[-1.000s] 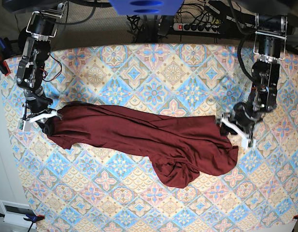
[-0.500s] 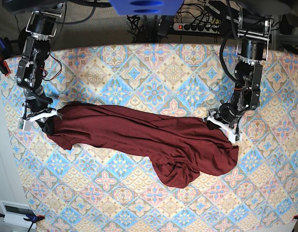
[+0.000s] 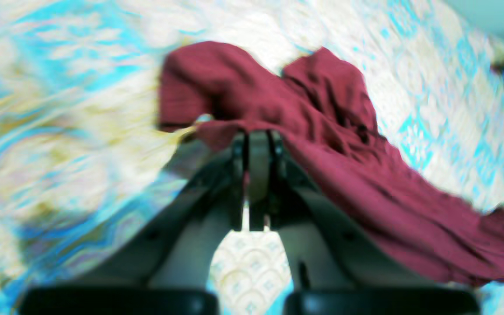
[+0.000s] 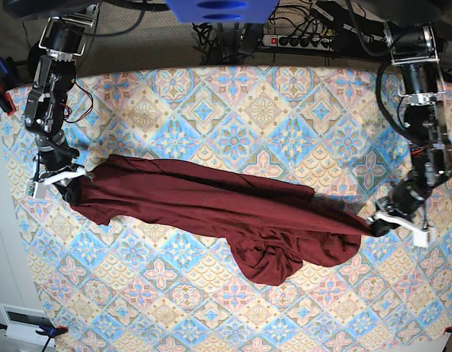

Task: Layout the t-shirt on the table in an organized manner, then fold the t-shirt properly
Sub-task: 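Stretch the shirt taut between both grippers and lower it flat, then release the shirt with both grippers and lift them away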

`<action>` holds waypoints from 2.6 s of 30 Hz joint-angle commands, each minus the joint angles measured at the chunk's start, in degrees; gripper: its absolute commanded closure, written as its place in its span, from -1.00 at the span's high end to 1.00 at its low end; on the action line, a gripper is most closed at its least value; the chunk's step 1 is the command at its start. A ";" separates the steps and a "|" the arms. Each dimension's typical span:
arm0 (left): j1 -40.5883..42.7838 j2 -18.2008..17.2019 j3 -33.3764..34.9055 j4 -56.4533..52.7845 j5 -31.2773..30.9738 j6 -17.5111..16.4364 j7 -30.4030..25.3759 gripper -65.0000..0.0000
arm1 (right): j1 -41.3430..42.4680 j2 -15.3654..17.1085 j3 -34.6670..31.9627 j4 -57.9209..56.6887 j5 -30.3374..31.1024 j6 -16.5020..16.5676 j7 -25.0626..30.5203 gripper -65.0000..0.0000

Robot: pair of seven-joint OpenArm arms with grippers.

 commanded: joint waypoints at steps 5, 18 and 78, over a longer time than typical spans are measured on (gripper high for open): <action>-1.43 -7.37 -7.71 1.29 -7.78 -0.43 0.75 -1.00 | 0.76 1.05 0.12 1.14 0.71 0.57 1.47 -1.00; -3.01 -7.73 -9.47 -10.58 -3.65 -0.51 -4.44 -1.00 | 6.74 0.97 -7.00 0.62 0.71 0.57 1.47 -1.00; 0.68 14.60 27.02 -7.86 20.00 -0.07 -7.87 -0.18 | 5.59 1.67 -4.62 -0.61 0.62 0.31 -3.98 -0.39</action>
